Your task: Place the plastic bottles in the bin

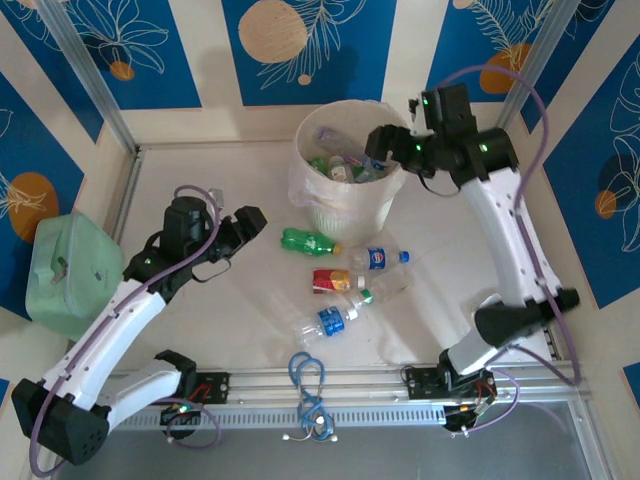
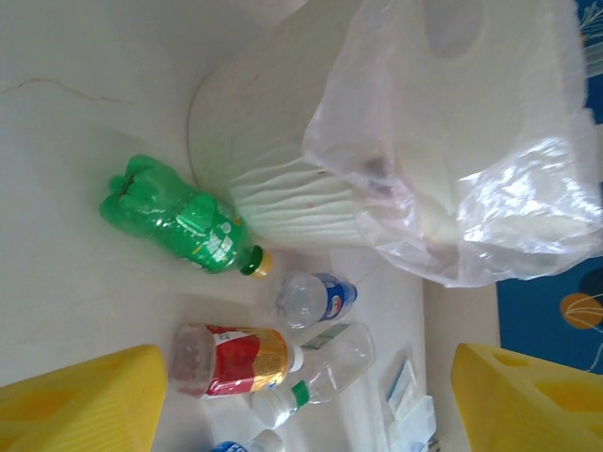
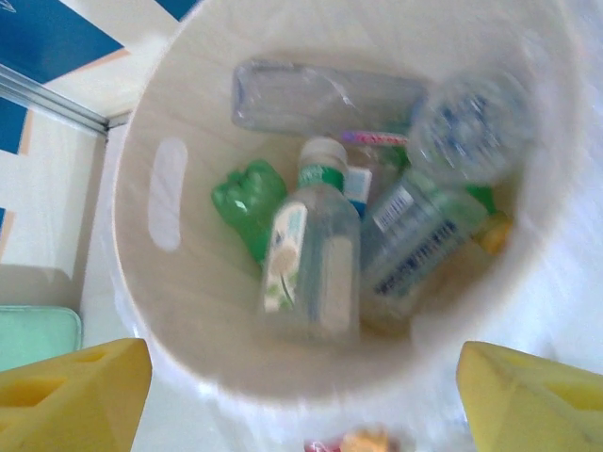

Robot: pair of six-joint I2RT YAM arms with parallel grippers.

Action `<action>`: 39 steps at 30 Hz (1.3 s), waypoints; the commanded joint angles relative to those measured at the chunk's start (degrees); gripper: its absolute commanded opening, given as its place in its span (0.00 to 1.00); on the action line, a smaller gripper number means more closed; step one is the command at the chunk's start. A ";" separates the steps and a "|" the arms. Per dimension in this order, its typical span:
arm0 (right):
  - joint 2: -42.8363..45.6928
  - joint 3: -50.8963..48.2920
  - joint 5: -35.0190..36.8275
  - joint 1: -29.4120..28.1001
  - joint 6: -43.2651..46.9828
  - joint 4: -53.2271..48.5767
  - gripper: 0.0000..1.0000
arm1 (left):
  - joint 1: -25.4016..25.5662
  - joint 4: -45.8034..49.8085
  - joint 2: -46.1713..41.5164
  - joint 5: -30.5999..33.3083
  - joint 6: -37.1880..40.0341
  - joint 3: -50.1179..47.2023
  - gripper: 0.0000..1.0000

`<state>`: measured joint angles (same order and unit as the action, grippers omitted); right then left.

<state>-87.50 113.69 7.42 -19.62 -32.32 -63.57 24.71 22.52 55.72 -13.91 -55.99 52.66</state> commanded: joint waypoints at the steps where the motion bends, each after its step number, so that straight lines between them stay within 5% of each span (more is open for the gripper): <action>1: 8.62 -9.82 8.13 -1.09 -5.06 -1.18 0.85 | 1.33 2.35 0.61 0.97 2.23 -1.30 0.78; 8: 24.16 -33.07 11.25 -1.38 -15.26 -3.30 0.84 | 6.40 4.87 3.35 0.99 11.27 -1.89 0.71; 16: 30.08 -51.22 2.60 -1.92 -27.05 -0.94 0.81 | 17.87 11.86 11.84 0.49 23.21 0.45 0.70; 35: 31.42 -53.46 -0.15 1.18 -28.48 0.29 0.86 | 34.64 23.79 33.78 3.15 42.90 13.00 0.84; 39: 31.82 -53.64 -0.89 1.75 -28.46 0.47 0.86 | 35.82 25.29 36.00 5.17 44.85 13.39 0.96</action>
<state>-56.47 60.03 8.12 -18.28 -59.88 -62.54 59.77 44.14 90.56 -10.94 -14.63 64.45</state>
